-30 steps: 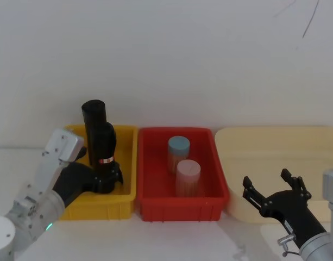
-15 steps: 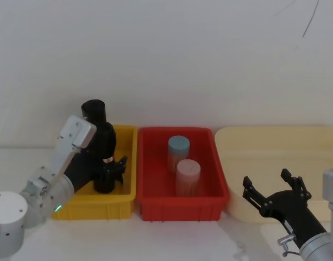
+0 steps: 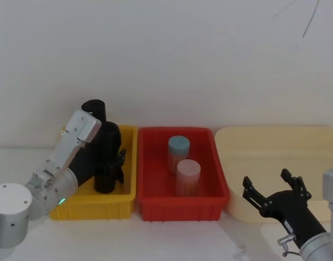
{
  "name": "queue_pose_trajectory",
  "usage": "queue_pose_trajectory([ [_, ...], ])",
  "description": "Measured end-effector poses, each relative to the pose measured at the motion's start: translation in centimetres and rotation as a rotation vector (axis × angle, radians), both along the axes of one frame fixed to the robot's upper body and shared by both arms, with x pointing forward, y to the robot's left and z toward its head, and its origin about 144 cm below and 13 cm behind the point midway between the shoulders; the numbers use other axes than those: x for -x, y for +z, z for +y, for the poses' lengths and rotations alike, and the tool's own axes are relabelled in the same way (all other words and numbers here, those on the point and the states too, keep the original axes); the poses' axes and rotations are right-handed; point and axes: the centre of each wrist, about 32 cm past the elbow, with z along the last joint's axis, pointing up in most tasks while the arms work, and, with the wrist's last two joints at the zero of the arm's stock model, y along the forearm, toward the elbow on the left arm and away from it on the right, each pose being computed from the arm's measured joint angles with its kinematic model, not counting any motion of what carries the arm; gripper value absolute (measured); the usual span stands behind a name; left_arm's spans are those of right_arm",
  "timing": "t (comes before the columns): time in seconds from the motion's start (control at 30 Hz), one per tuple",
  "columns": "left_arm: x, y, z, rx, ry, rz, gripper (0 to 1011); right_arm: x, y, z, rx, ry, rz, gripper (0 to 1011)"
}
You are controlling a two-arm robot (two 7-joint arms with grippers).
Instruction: Pick up the garbage bag with the one hand and transfer it to the other hand.
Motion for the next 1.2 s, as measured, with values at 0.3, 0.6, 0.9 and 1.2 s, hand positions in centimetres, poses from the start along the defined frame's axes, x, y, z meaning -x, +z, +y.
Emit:
queue_pose_trajectory([
  [0.3, -0.3, 0.1, -0.1, -0.003, -0.005, 0.000, 518, 0.0, 0.0, 0.0, 0.000, 0.000, 0.000, 1004],
  [0.6, 0.0, 0.8, -0.1, -0.006, -0.008, -0.017, 458, 0.0, 0.0, 0.0, 0.000, 0.000, 0.000, 1004],
  [0.9, 0.3, 2.9, -0.1, 0.002, -0.014, -0.048, 439, 0.0, 0.0, 0.0, 0.000, 0.000, 0.000, 1004],
  [1.2, 0.5, 5.7, -0.1, 0.025, -0.046, -0.075, 439, 0.0, 0.0, 0.0, 0.000, 0.000, 0.000, 1005],
])
